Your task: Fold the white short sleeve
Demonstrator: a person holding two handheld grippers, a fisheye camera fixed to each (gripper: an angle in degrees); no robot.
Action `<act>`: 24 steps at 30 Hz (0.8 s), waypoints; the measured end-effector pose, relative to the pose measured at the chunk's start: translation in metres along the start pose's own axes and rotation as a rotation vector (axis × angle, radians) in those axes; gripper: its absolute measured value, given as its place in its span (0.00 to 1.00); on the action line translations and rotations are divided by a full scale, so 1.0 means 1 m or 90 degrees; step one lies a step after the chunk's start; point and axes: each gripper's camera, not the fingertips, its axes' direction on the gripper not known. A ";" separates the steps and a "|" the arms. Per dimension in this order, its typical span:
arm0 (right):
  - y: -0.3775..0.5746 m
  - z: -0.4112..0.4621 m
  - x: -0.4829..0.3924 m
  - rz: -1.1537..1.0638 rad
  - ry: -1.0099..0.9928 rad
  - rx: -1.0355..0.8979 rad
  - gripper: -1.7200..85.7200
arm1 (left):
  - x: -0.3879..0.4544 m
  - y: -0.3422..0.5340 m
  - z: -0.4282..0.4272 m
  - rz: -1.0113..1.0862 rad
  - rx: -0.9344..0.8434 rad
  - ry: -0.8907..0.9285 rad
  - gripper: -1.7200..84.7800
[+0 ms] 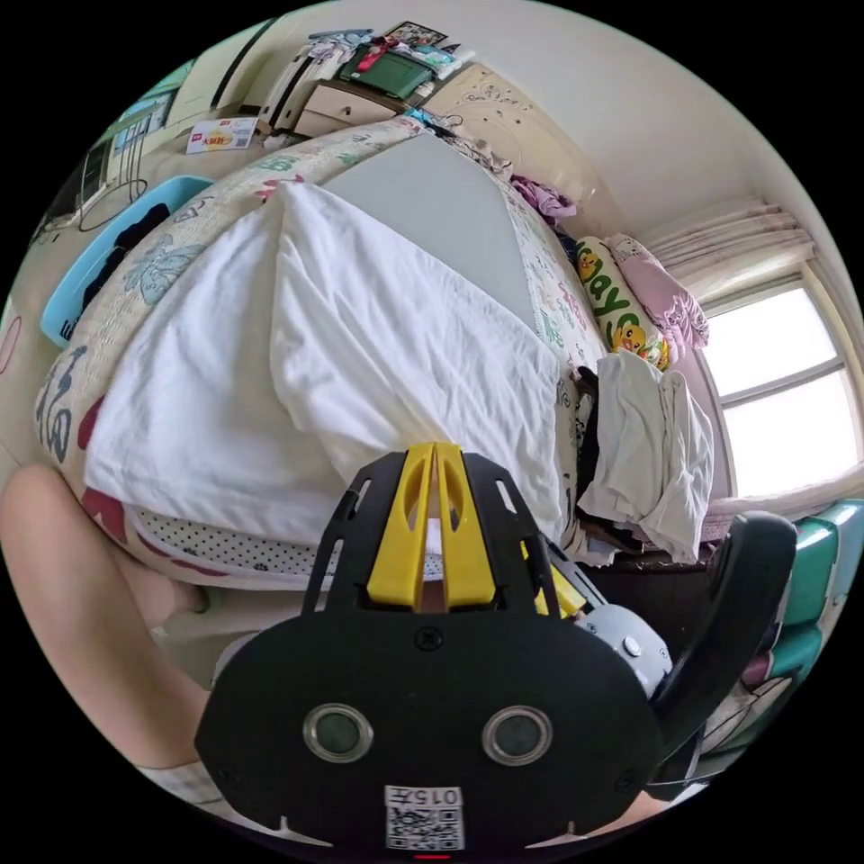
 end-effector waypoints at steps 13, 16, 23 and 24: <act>0.059 -0.094 0.060 -0.195 -0.291 0.251 0.02 | -0.146 -0.005 -0.124 0.180 0.251 0.198 0.01; 0.050 -0.095 0.039 -0.255 -0.276 0.220 0.06 | -0.187 -0.043 -0.122 0.193 0.274 0.239 0.01; 0.015 -0.066 -0.029 -0.358 -0.238 0.144 0.13 | -0.243 -0.158 -0.041 0.145 0.141 0.207 0.08; 0.012 -0.061 -0.034 -0.366 -0.236 0.135 0.14 | -0.247 -0.166 -0.031 0.130 0.125 0.191 0.10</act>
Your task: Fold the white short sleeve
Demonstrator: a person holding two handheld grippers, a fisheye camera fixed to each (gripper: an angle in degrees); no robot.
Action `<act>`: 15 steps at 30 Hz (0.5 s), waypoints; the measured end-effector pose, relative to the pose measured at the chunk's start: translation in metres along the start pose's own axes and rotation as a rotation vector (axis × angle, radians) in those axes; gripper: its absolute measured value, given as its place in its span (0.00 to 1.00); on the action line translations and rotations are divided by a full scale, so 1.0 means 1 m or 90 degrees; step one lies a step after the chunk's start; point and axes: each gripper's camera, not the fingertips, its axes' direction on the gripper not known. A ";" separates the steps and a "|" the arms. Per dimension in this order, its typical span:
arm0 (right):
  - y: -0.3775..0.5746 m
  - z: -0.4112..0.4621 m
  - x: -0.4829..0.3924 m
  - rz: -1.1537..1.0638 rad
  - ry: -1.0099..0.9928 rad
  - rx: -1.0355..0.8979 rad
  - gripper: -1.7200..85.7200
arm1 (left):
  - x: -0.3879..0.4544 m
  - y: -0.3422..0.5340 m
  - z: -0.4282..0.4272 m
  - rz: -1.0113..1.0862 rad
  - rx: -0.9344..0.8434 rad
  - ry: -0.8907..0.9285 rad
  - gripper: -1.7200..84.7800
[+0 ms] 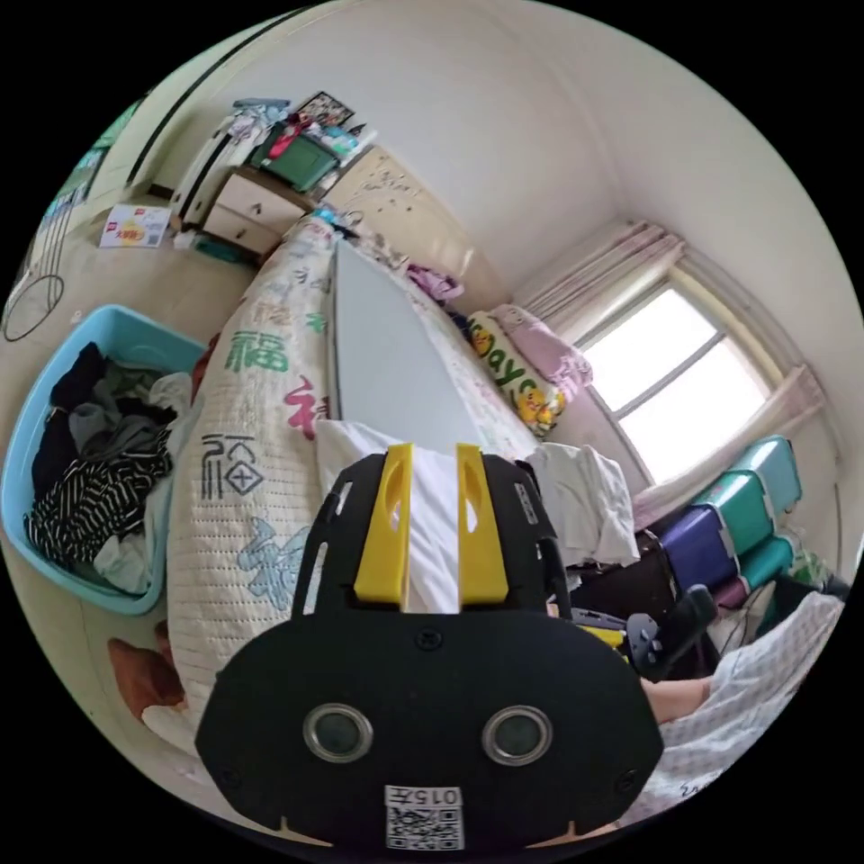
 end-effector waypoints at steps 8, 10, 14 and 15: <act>-0.008 0.044 0.010 0.004 -0.021 -0.107 0.03 | -0.086 -0.045 0.107 -0.100 -0.120 -0.035 0.11; -0.007 0.042 0.015 0.020 -0.039 -0.112 0.02 | -0.096 -0.054 0.124 -0.106 -0.143 -0.039 0.06; -0.007 0.029 0.020 0.020 -0.038 -0.082 0.02 | -0.094 -0.072 0.139 -0.072 -0.175 -0.073 0.02; -0.008 0.027 0.020 0.018 -0.032 -0.073 0.03 | -0.092 -0.074 0.138 -0.066 -0.169 -0.074 0.02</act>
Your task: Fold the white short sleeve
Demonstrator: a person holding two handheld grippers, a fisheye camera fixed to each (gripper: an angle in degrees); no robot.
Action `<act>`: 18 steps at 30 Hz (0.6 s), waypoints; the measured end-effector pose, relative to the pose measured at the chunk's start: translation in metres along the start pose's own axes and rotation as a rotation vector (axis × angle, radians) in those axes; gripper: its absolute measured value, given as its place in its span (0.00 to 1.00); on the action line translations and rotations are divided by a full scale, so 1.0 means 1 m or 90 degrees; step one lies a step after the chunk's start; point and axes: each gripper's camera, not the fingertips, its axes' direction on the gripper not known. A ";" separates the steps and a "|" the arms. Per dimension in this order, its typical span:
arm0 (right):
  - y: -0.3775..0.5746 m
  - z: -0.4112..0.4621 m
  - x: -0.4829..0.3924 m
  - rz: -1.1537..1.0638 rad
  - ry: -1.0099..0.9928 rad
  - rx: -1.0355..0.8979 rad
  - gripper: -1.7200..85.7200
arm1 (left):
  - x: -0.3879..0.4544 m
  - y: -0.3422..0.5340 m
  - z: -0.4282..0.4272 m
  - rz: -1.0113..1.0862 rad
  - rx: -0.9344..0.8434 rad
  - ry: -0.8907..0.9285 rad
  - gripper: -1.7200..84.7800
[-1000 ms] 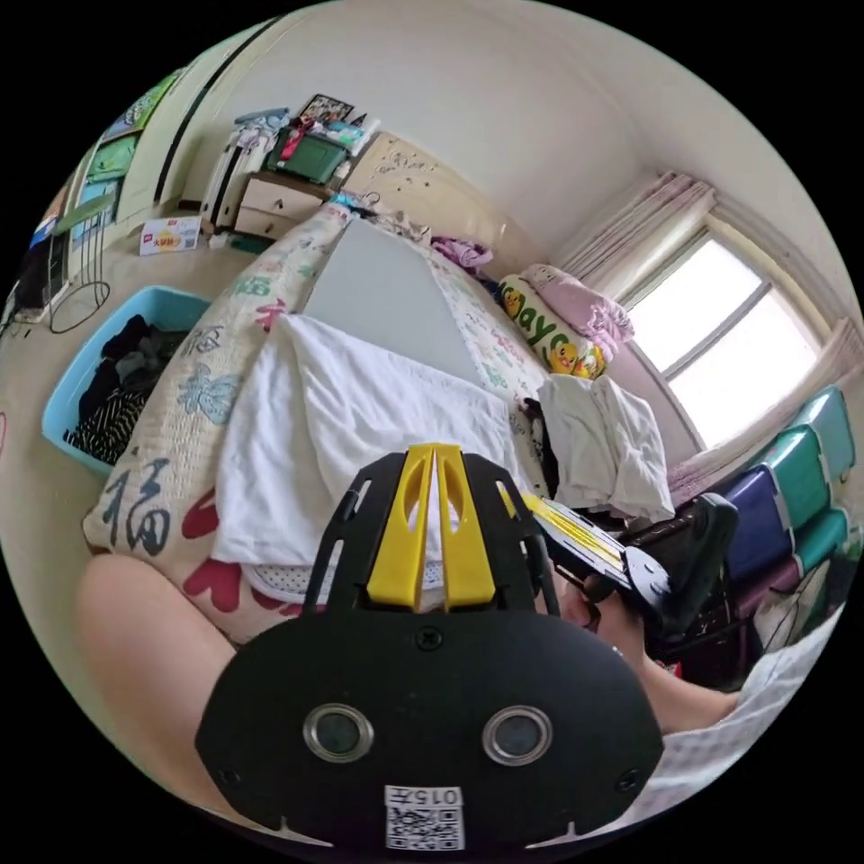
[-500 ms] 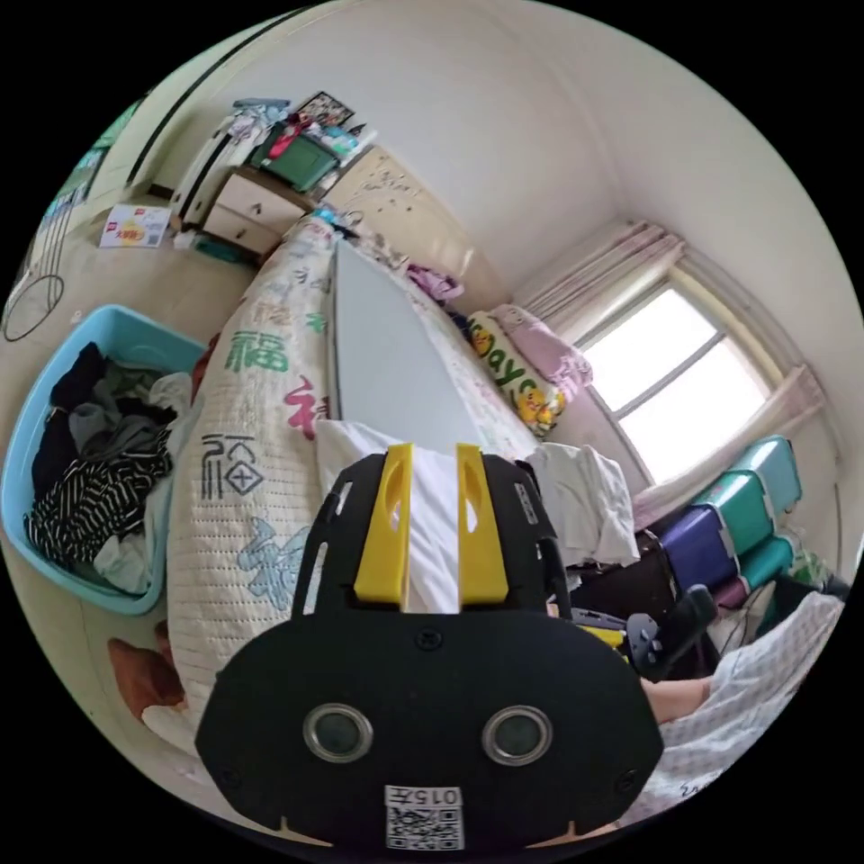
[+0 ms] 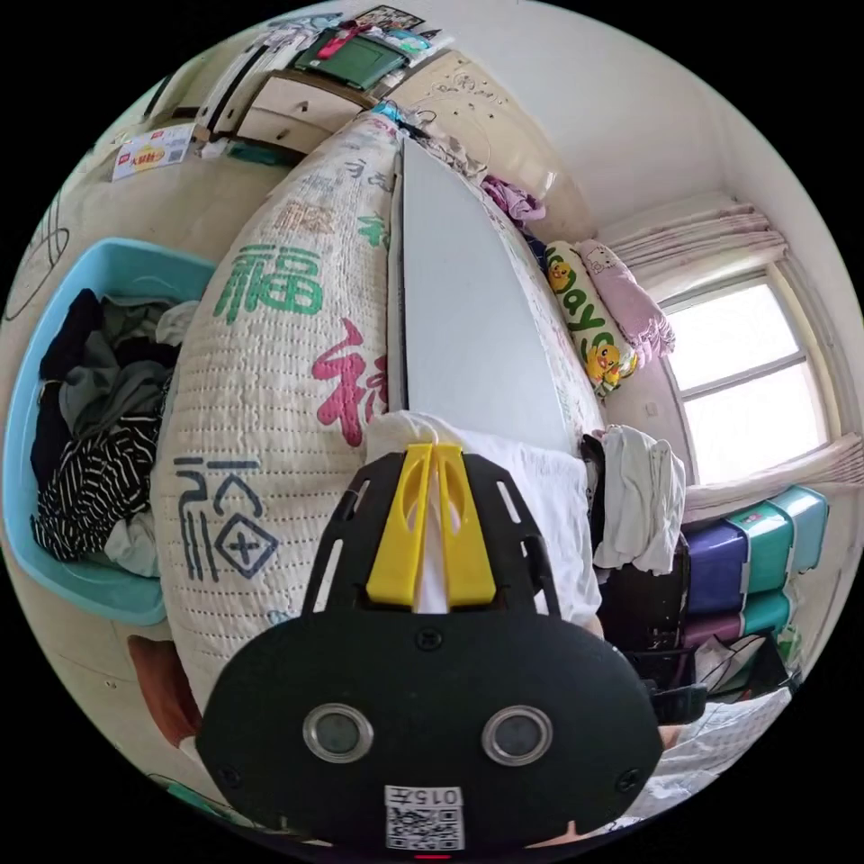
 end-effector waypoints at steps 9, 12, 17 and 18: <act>-0.027 0.019 0.010 -0.008 0.038 -0.048 0.07 | -0.009 -0.013 -0.004 -0.008 -0.009 0.016 0.01; -0.031 0.015 0.012 0.010 0.035 -0.044 0.04 | -0.007 -0.020 -0.009 -0.002 -0.008 -0.004 0.01; -0.036 0.002 0.010 0.008 -0.002 -0.023 0.03 | -0.005 -0.035 -0.014 -0.011 -0.009 -0.051 0.01; -0.037 0.003 0.010 0.008 0.001 -0.030 0.03 | -0.005 -0.036 -0.011 -0.014 -0.017 -0.056 0.01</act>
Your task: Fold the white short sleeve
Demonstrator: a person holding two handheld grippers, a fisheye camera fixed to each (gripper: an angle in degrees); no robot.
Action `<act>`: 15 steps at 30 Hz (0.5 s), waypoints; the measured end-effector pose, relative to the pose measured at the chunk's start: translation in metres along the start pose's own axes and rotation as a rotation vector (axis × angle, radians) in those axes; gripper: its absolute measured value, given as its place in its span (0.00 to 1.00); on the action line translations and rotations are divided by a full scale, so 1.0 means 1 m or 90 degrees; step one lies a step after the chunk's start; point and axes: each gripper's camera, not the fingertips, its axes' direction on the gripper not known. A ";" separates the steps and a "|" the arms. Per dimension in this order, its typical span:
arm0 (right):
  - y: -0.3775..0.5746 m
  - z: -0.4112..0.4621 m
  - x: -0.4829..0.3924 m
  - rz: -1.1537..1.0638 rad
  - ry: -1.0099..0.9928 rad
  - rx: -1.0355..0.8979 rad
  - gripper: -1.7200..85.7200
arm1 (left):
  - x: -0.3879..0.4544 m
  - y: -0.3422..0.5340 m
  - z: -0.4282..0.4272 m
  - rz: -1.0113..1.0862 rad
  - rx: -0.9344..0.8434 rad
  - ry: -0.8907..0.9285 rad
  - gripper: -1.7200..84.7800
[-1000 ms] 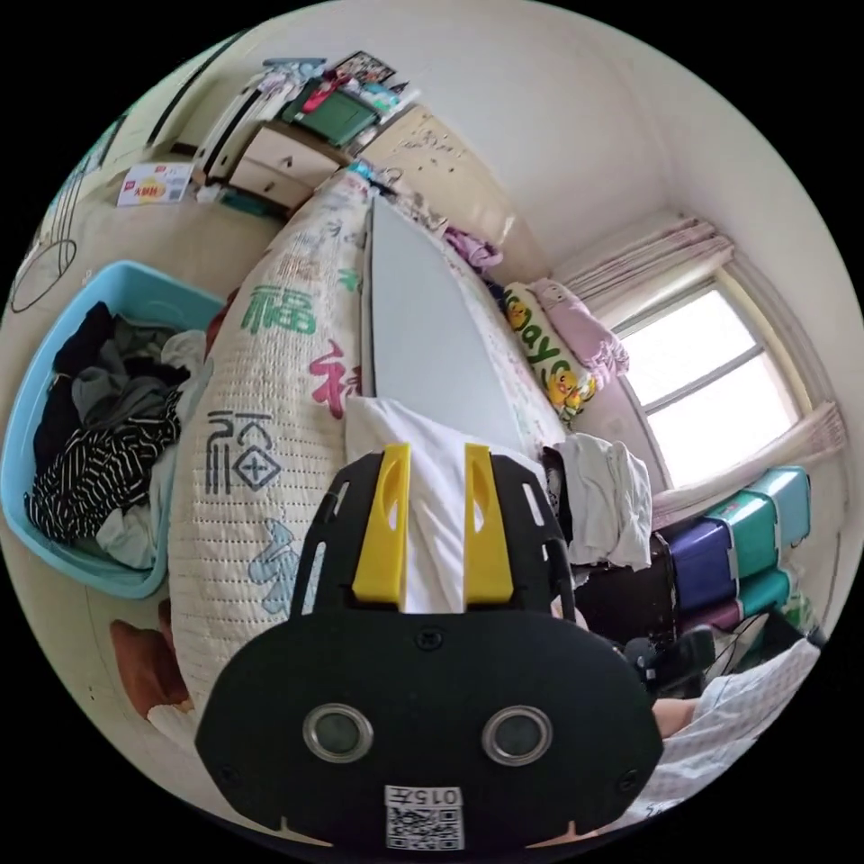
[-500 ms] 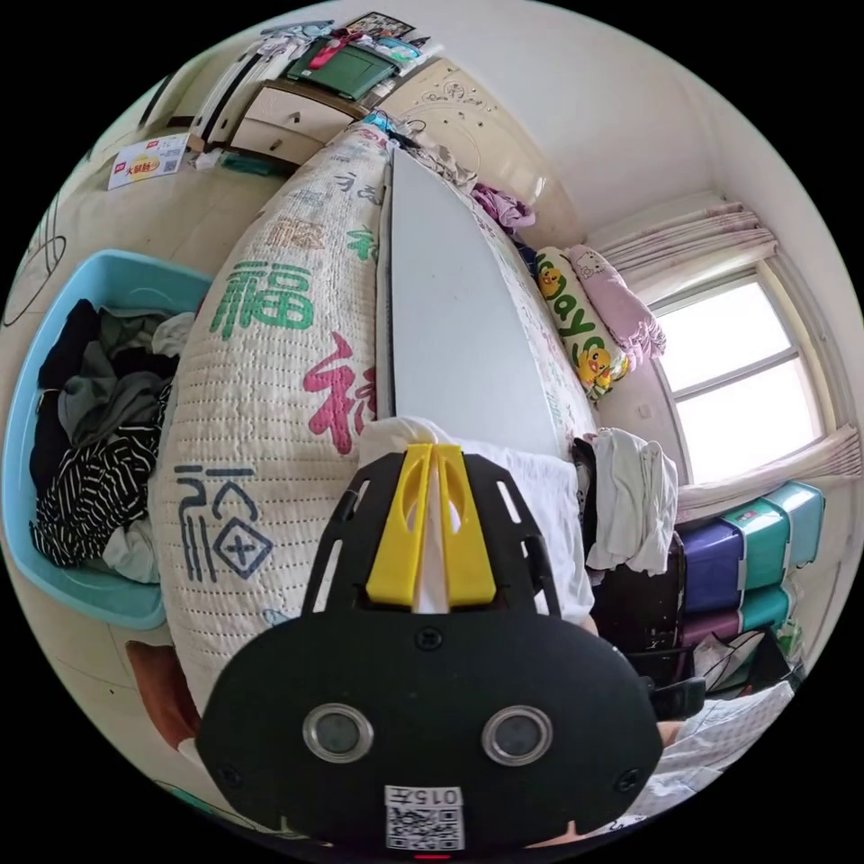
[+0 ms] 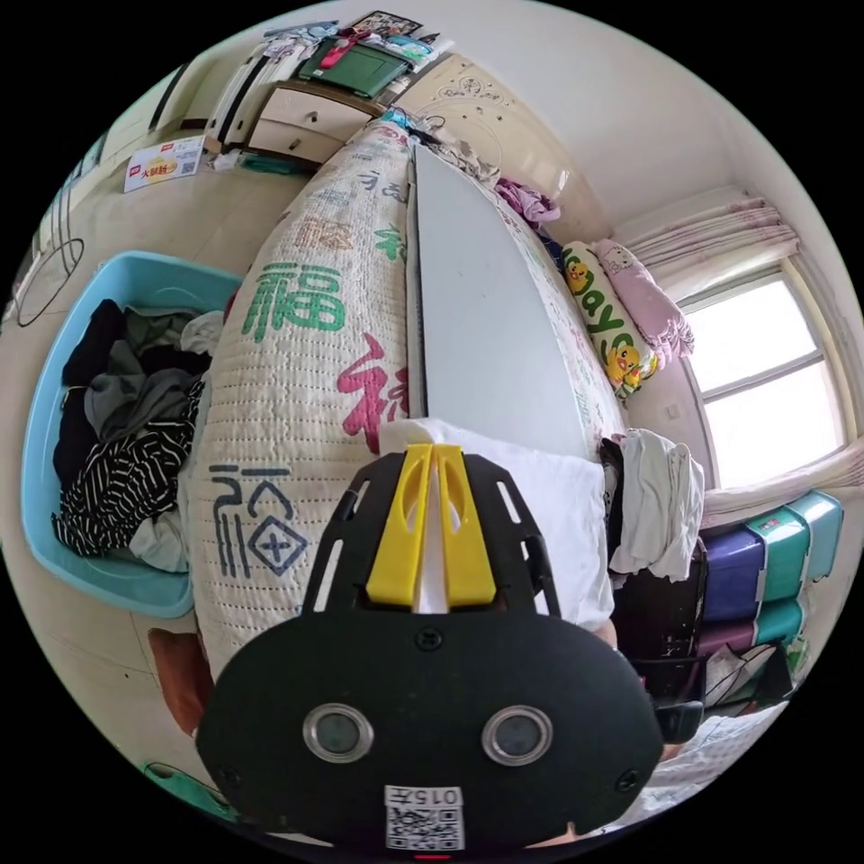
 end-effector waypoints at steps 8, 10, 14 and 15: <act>0.002 -0.036 0.026 0.009 -0.100 0.017 0.06 | 0.041 0.013 -0.050 0.064 -0.001 -0.047 0.05; 0.016 -0.057 0.027 -0.002 -0.080 0.038 0.07 | 0.061 0.034 -0.078 0.117 0.016 -0.039 0.07; 0.057 -0.108 0.058 0.065 -0.013 0.088 0.07 | 0.109 0.104 -0.126 0.228 0.015 0.012 0.10; 0.063 -0.113 0.065 0.078 0.003 0.087 0.08 | 0.116 0.115 -0.129 0.240 0.010 0.017 0.10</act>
